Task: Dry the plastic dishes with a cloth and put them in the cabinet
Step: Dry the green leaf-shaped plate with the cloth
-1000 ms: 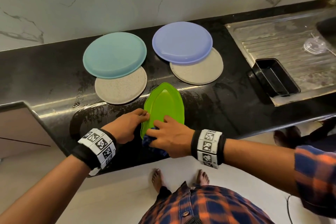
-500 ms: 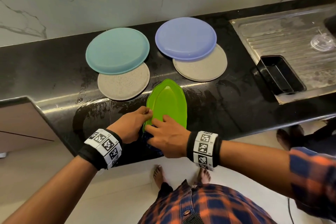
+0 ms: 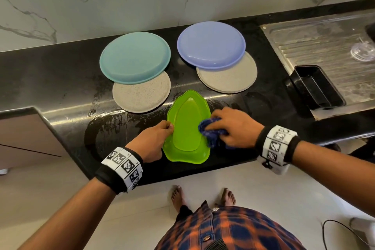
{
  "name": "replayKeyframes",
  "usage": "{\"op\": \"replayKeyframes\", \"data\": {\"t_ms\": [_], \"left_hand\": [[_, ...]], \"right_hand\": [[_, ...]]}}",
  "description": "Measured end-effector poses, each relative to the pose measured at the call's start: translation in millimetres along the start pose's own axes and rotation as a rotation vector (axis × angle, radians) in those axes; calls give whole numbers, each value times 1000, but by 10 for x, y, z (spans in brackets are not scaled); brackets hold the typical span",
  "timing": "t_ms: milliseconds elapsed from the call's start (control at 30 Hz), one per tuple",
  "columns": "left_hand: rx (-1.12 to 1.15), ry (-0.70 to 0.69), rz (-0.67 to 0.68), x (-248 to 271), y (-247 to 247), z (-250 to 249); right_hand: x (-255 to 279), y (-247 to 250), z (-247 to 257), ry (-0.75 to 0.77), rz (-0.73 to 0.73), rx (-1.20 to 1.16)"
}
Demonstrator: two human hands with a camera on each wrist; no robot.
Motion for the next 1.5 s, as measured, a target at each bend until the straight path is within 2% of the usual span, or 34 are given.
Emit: {"op": "replayKeyframes", "data": {"t_ms": [100,233,367,533,600,700,833,967,1067,1167,1333,1433,1500], "left_hand": [[15,18,-7,-5,-4,-6],[20,30,-6,29,-12,-30],[26,39,-21,25,-15,-39],[28,72,-36,5,24,-90],[33,74,-67,4,25,-102],[91,103,-97,81,-67,-172],[185,110,-299,268,-330,-383],[265,226,-450,416,-490,-484],[283,325,-520,422,-531,-539],[281,379,-524,405,-556,-610],[158,383,-460,332,-639,-712],[49,391,-453,286,-647,-776],[59,393,-458,255,-654,-798]], "right_hand": [[-403,185,-155,-119,-34,-118],[-906,373,-199,-209,-17,-146],[-1184,417,-112,-187,-8,-55],[-1203,356,203,40,63,184],[-1208,332,275,51,60,206],[-1230,367,306,-4,38,167],[-1190,431,188,-131,6,122],[-1018,429,19,-307,-59,87],[-907,376,20,-377,-79,97],[-888,336,65,-420,-90,101],[-973,399,127,-421,-54,157],[-1000,437,187,-349,-42,157],[-977,395,297,-236,-7,118]]}}
Point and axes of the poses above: each hand's wrist, its own x-axis away from the middle knuckle, its own y-axis out of the back of the hand, z = x × y, the point moved 2 cm from there along -x, towards the middle knuckle, and after that the axes turned 2 degrees about -z, right-handed, at the moved point
